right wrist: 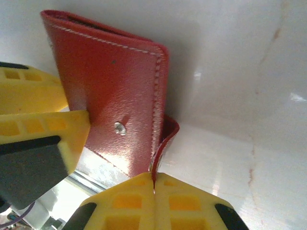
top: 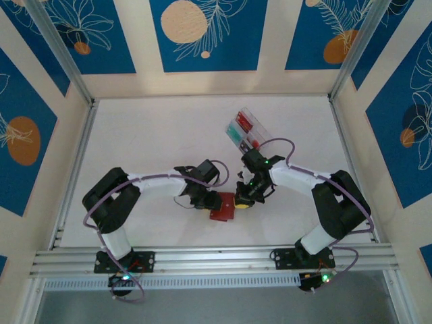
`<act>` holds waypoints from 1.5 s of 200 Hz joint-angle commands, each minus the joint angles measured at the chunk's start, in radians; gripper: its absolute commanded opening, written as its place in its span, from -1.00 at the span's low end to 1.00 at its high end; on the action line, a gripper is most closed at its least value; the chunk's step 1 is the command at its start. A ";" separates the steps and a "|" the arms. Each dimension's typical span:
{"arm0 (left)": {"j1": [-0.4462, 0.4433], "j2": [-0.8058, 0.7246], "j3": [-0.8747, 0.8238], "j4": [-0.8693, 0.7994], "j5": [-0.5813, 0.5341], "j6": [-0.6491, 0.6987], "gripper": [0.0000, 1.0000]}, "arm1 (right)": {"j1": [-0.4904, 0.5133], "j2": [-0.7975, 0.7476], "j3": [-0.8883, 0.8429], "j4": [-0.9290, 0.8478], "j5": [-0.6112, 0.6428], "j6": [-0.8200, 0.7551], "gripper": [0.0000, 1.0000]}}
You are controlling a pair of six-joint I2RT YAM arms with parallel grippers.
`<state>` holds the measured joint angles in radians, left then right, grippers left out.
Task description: Put the credit cards into the card holder
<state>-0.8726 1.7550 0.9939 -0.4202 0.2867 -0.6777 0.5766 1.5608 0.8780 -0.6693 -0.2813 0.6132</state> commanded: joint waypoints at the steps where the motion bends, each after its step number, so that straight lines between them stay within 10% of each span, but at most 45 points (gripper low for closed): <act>1: -0.014 0.055 -0.052 0.005 -0.057 -0.016 -0.31 | 0.024 -0.014 0.045 -0.009 -0.044 -0.035 -1.00; 136: -0.016 0.004 -0.082 0.057 -0.017 -0.042 -0.31 | 0.086 0.161 0.156 -0.040 -0.084 -0.073 -1.00; 300: 0.158 -0.174 -0.349 0.467 0.289 -0.235 -0.16 | 0.042 0.160 0.165 -0.065 -0.158 -0.091 -1.00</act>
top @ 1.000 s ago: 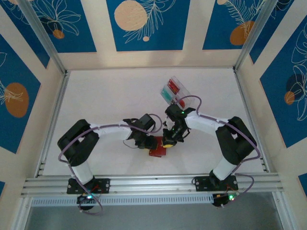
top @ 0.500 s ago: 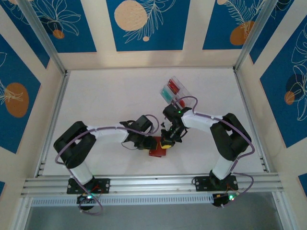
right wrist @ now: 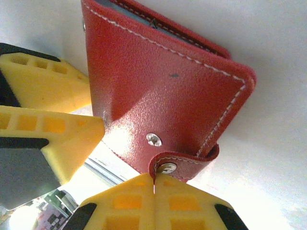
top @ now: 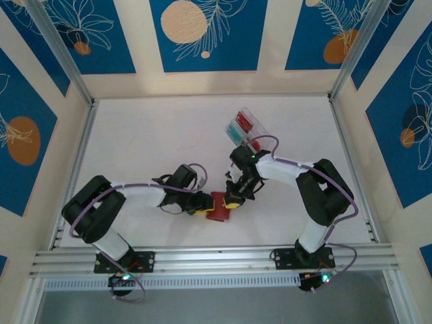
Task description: Put the credit cards into the card holder
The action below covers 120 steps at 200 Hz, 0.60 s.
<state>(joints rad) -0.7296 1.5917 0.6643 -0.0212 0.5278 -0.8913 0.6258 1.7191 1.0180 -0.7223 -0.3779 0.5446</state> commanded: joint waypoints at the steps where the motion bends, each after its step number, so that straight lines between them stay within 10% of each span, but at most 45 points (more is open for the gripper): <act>1: 0.017 -0.011 -0.023 0.072 0.048 -0.023 -0.16 | -0.008 0.002 0.025 -0.012 -0.063 -0.023 -1.00; 120: 0.025 0.025 -0.041 0.094 0.043 0.022 -0.16 | 0.000 0.069 0.082 -0.016 -0.111 -0.020 -1.00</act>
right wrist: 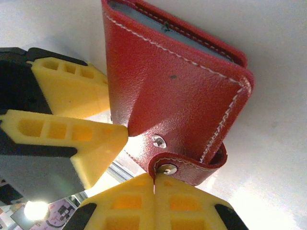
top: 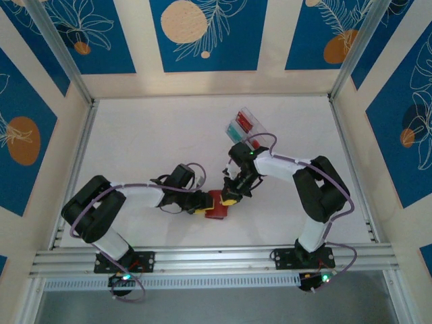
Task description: Put the credit cards into the card holder
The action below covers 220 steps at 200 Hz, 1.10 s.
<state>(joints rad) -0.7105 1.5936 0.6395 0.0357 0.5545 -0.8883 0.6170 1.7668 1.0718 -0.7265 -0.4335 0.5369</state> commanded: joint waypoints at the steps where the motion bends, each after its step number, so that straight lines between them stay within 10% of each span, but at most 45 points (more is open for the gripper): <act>1: 0.006 0.022 -0.017 0.038 0.017 0.019 -0.16 | 0.009 0.021 0.028 -0.011 -0.056 -0.012 -1.00; 220: -0.002 0.025 -0.038 0.081 0.019 0.013 -0.16 | 0.006 0.111 0.063 -0.030 -0.038 0.023 -1.00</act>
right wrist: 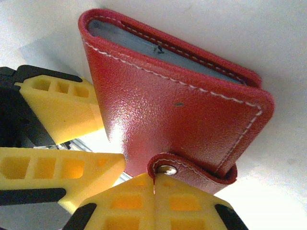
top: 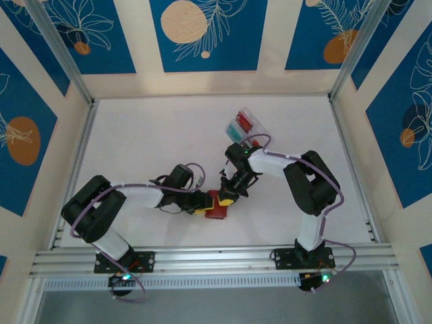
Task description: Put the credit cards into the card holder
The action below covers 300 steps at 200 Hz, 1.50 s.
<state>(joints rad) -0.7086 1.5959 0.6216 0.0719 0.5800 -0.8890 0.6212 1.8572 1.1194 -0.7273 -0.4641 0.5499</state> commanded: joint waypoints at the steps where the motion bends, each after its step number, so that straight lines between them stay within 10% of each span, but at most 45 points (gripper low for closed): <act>1: -0.003 0.023 -0.020 0.045 -0.007 0.013 -0.16 | 0.001 0.021 0.016 -0.031 -0.007 0.010 -1.00; 264: 0.000 -0.027 -0.033 0.004 -0.047 0.039 -0.16 | 0.075 0.126 0.169 -0.124 0.163 0.100 -1.00; 300: 0.020 -0.079 -0.047 0.019 -0.026 0.015 -0.15 | 0.074 0.087 0.236 -0.180 0.133 0.072 -0.76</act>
<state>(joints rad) -0.7059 1.5642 0.5949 0.0837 0.5587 -0.8772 0.6880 1.9602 1.3029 -0.8997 -0.3435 0.6346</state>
